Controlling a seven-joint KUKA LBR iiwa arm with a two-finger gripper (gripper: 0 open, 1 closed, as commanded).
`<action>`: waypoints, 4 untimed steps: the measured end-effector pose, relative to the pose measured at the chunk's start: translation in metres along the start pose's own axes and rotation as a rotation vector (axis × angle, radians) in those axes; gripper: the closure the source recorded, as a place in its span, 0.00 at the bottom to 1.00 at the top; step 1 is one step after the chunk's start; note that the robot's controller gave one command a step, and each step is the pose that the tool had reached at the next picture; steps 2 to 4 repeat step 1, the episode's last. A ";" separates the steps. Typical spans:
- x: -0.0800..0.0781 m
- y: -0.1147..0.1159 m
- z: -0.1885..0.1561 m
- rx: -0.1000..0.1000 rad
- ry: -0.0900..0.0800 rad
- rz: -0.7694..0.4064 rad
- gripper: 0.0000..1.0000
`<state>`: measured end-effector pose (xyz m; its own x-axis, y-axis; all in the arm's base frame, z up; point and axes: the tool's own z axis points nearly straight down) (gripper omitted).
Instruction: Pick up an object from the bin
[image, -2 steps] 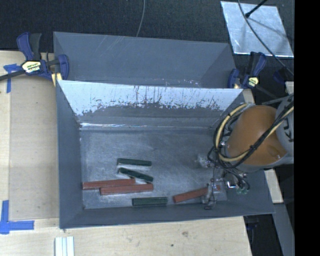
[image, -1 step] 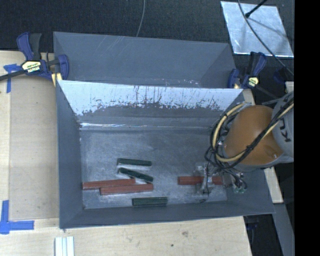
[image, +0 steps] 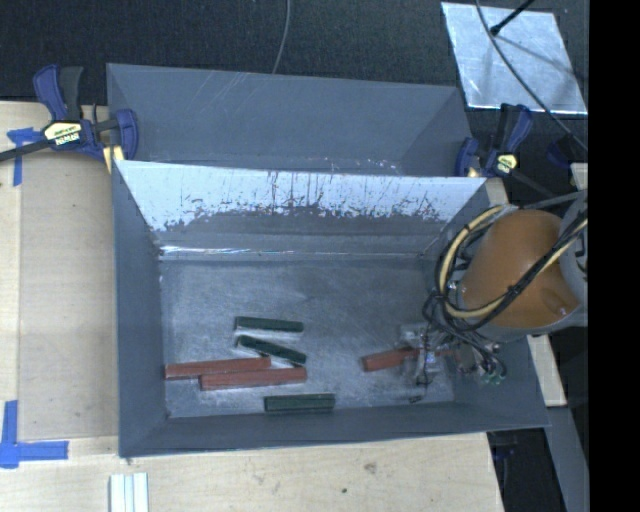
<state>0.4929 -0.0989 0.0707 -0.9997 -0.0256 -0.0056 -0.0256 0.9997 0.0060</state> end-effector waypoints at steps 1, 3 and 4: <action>-0.039 0.066 -0.144 0.006 0.002 0.020 1.00; -0.039 0.066 -0.144 0.006 0.002 0.020 1.00; -0.039 0.066 -0.144 0.006 0.002 0.020 1.00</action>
Offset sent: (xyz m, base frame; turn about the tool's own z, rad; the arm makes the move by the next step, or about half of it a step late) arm 0.0000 0.0000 0.0000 0.0000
